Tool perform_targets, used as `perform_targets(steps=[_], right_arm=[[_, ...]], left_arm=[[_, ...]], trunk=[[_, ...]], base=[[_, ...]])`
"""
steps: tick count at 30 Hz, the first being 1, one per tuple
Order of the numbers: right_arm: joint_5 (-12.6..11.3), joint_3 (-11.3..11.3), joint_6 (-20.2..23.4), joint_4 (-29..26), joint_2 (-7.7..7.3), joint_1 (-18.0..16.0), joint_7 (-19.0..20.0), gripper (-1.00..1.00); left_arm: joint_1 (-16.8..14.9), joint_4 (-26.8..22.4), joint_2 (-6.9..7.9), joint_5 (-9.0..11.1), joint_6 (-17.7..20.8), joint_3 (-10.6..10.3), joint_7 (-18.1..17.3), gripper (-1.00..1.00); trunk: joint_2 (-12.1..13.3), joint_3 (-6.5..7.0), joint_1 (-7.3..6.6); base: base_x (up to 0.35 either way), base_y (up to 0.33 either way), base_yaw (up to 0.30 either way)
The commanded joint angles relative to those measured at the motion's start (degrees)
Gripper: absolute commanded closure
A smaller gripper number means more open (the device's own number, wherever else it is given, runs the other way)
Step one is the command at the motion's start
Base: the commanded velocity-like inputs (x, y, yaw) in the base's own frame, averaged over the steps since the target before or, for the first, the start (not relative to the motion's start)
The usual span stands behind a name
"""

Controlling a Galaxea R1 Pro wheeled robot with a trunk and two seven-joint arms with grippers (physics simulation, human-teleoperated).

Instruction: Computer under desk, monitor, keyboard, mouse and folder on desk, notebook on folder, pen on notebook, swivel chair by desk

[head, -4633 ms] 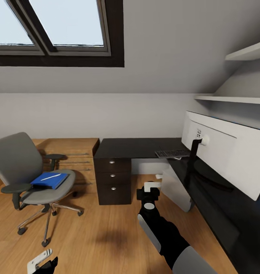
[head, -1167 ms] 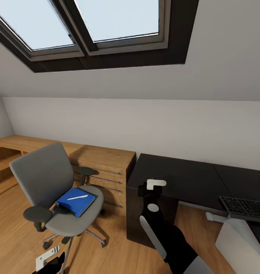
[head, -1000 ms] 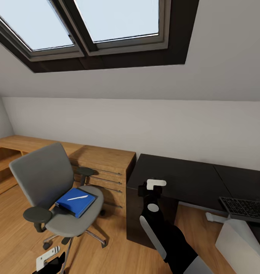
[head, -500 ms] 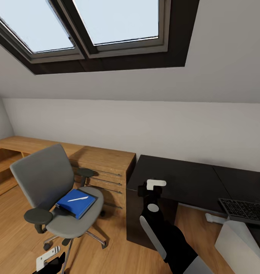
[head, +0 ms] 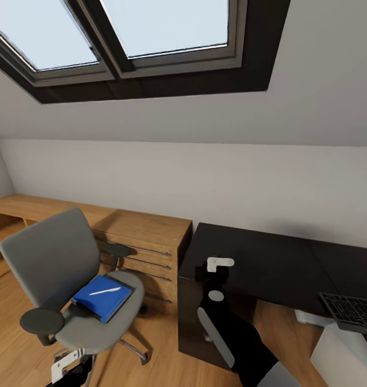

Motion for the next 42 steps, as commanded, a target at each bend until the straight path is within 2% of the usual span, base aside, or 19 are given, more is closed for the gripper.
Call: perform_targets(steps=[1,6,13,17,21,25,29,31,32,33,34,35,36,37,38,40,42], right_arm=[[-0.25,0.10,0.32,0.25,-0.02,-0.07,-0.34,1.00],[-0.33,-0.01,0.31,1.48,0.06,-0.07,0.19,1.00],[-0.11,-0.12,0.24,4.03,0.07,-0.07,3.55,1.00],[-0.13,-0.12,0.24,4.24,0.07,-0.07,4.75,1.00],[-0.21,-0.18,0.24,5.24,0.07,-0.11,7.74,1.00],[-0.25,-0.22,0.16,6.14,0.07,-0.15,9.20,1.00],[-0.30,-0.28,-0.39,7.10,0.07,-0.15,9.55,1.00],[-0.33,-0.29,-2.15,9.28,0.07,-0.21,9.68,1.00],[-0.41,-0.30,-2.97,10.76,0.07,-0.28,9.71,1.00],[-0.44,-0.30,-3.17,11.22,0.07,-0.31,9.72,1.00],[-0.47,-0.30,-3.51,12.03,0.09,-0.35,9.73,1.00],[-0.50,-0.30,-4.07,13.06,0.12,-0.41,9.85,1.00],[-0.50,-0.30,-4.28,13.39,0.13,-0.43,9.98,1.00],[-0.48,-0.30,-4.95,14.45,0.14,-0.49,10.94,1.00],[-0.43,-0.30,-5.32,15.09,0.15,-0.54,11.71,1.00],[-0.33,-0.30,-5.78,15.81,0.14,-0.60,12.57,1.00],[-0.29,-0.30,-6.25,16.10,0.10,-0.64,12.93,1.00]], left_arm=[[-0.03,-0.02,0.03,0.43,-0.18,-0.19,0.22,-1.00],[-0.03,-0.01,0.02,0.43,-0.18,-0.23,0.22,-1.00],[-0.03,0.00,0.02,0.43,-0.18,-2.22,0.30,-1.00],[-0.03,-0.02,0.02,0.41,-0.22,-2.57,0.28,-1.00],[-0.03,-0.11,0.00,0.35,-0.31,-2.69,0.11,-1.00],[0.05,-1.12,-0.32,0.34,-3.34,-3.10,-0.02,-1.00],[0.06,-2.30,-0.35,0.38,-4.22,-6.35,-0.01,-1.00],[0.06,-6.39,-0.34,0.47,-3.99,-8.08,0.14,-1.00],[0.06,-9.55,-0.34,0.52,-2.82,-8.52,0.25,-1.00],[0.06,-10.67,-0.34,0.54,-2.02,-8.61,0.28,-1.00],[0.06,-13.04,-0.33,0.55,0.43,-8.75,0.32,-1.00],[0.06,-16.97,-0.32,0.53,5.59,-8.83,0.42,-1.00],[0.06,-18.43,-0.30,0.53,7.49,-8.84,0.45,-1.00],[0.06,-23.51,-0.27,0.60,13.34,-8.75,0.51,-1.00],[0.06,-26.81,-0.26,0.63,16.64,-8.67,0.53,-1.00],[0.06,-31.59,-0.25,0.67,20.55,-8.53,0.61,-1.00],[0.06,-33.93,-0.25,0.77,22.17,-8.38,0.62,-1.00]], trunk=[[-0.04,-0.07,0.04],[-0.04,-0.07,0.04],[-0.04,-0.07,0.04],[-0.04,-0.07,0.04],[-0.04,-0.07,0.04],[-0.04,-0.07,0.04],[-0.04,-0.07,0.04],[-0.04,-0.07,0.04],[-0.04,-0.07,0.04],[-0.04,-0.07,0.04],[-0.04,-0.07,0.04],[-0.04,-0.07,0.04],[-0.04,-0.07,0.04],[-0.04,-0.07,0.04],[-0.04,-0.07,0.04],[-0.04,-0.07,0.04],[-0.04,-0.07,0.04]], base=[[0.329,0.000,0.000],[0.329,0.000,0.000],[0.329,0.000,0.000],[0.329,0.000,0.000],[0.320,0.000,0.000],[0.096,0.000,0.000],[0.017,0.000,0.000],[0.004,0.000,0.000],[0.002,0.000,0.000],[0.001,0.000,0.000],[0.000,0.000,0.000],[0.000,0.000,0.000],[0.000,0.000,0.000],[0.000,0.000,0.000],[0.000,0.000,0.000],[0.000,0.000,0.000],[0.000,0.000,0.000]])
